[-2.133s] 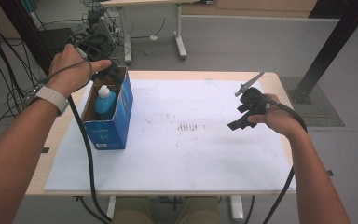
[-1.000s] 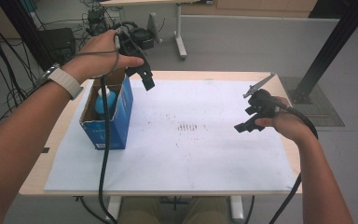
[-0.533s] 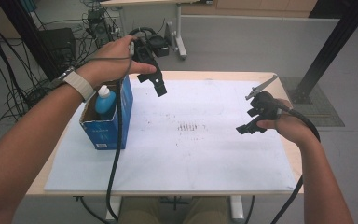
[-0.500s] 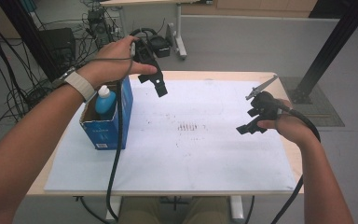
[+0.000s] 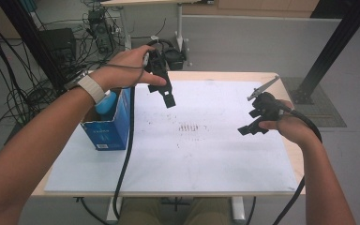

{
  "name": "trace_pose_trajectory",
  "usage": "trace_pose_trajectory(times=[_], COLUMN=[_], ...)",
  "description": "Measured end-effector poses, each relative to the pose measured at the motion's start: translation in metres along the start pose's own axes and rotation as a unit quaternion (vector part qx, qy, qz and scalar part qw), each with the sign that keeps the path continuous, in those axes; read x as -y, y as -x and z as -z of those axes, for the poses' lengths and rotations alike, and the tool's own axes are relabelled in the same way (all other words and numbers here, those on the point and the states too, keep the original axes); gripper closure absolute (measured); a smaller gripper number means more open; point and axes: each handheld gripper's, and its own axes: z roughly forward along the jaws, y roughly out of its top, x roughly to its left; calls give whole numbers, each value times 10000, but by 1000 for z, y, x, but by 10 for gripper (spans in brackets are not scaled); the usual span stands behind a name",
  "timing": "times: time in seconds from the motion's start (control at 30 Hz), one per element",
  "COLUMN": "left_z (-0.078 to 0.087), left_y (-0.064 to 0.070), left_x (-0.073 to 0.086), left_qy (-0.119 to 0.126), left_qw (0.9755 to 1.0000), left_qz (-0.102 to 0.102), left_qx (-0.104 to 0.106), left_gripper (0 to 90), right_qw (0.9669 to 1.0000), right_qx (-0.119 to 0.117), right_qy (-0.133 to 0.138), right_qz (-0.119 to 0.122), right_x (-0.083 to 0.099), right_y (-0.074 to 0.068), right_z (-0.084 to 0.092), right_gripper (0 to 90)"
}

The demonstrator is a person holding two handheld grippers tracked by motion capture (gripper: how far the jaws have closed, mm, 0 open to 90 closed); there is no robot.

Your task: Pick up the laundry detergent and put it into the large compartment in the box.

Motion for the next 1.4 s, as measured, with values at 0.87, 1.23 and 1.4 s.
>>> trace_pose_trajectory(times=[0.87,1.23,1.4], left_z=[-28,-32,-33], left_y=[11,12,12], left_x=[-19,-18,-18], left_qy=[-155,-148,-130], left_qw=[9974,9970,9967], left_qz=[-682,-750,-780], left_qx=[148,156,181], left_gripper=[84,84,84], right_qw=[9999,9999,9999], right_qx=[-10,1,4], right_qy=[-55,-55,-75], right_qz=[-89,-107,-114], right_x=[3,3,3], right_y=[0,1,1], right_z=[-2,-2,-3], right_gripper=[122,122,122])
